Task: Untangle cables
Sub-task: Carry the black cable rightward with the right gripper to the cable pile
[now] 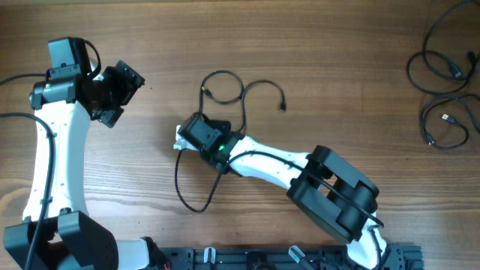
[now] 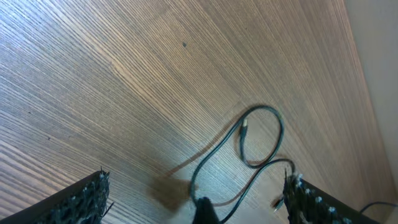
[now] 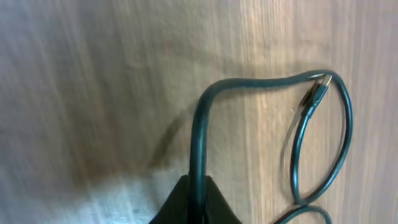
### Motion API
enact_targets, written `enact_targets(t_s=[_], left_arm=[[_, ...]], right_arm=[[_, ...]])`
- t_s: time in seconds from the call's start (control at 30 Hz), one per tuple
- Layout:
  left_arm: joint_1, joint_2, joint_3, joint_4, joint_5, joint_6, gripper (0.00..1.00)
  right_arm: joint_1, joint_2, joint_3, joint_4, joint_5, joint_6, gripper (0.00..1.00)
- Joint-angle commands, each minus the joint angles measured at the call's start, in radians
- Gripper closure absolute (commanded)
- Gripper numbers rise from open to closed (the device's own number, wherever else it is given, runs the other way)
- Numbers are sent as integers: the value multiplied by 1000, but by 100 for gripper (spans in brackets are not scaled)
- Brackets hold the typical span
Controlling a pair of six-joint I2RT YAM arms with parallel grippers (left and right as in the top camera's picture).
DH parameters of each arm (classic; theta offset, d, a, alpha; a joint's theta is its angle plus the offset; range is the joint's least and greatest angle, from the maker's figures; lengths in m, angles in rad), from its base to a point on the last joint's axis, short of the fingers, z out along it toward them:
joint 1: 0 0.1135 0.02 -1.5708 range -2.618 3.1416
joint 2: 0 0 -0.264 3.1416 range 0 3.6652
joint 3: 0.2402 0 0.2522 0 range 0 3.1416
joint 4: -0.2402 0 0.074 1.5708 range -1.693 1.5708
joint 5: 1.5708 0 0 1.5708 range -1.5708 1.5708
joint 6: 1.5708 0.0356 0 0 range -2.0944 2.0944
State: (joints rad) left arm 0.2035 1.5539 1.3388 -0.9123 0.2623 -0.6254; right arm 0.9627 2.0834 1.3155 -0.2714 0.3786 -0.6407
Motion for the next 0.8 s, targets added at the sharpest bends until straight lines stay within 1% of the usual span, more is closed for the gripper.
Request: enact_targets(t_s=[0.0, 0.07, 0.17, 0.23, 0.33, 0.37, 0.43, 0.5, 0.53, 0.6, 0.63, 0.67, 0.7, 0.73, 0.77], left_arm=[[2, 4, 1, 2, -2, 12, 8], [2, 4, 1, 2, -2, 12, 8], [2, 4, 1, 2, -2, 12, 8], [2, 4, 1, 2, -2, 12, 8], [2, 4, 1, 2, -2, 12, 8], [2, 4, 1, 2, -2, 12, 8], [2, 4, 1, 2, -2, 12, 8], [2, 4, 1, 2, -2, 12, 8], [2, 4, 1, 2, -2, 12, 8], [2, 4, 1, 2, -2, 12, 8], [2, 4, 1, 2, -1, 12, 8], [2, 4, 1, 2, -1, 12, 8], [2, 4, 1, 2, -2, 12, 8], [2, 4, 1, 2, -2, 12, 8], [2, 4, 1, 2, -2, 12, 8]], right_arm=[[-2, 18, 1, 18, 26, 13, 96], [-2, 3, 1, 40, 40, 17, 96], [-39, -84, 1, 45, 33, 100, 96], [-88, -190, 1, 32, 7, 148, 96], [-192, -388, 1, 4, -58, 281, 96], [-257, -483, 1, -7, -99, 340, 96], [-363, -605, 1, -7, -141, 414, 96], [-508, -710, 1, 5, -156, 468, 96], [-573, -737, 1, 13, -155, 491, 96], [-748, -781, 1, 20, -155, 592, 96], [-854, -792, 1, 21, -156, 668, 96], [-930, -792, 1, 21, -156, 709, 96], [-1038, -792, 1, 13, -157, 771, 96], [-1095, -792, 1, 2, -156, 809, 96], [-1196, -792, 1, -22, -157, 878, 96]])
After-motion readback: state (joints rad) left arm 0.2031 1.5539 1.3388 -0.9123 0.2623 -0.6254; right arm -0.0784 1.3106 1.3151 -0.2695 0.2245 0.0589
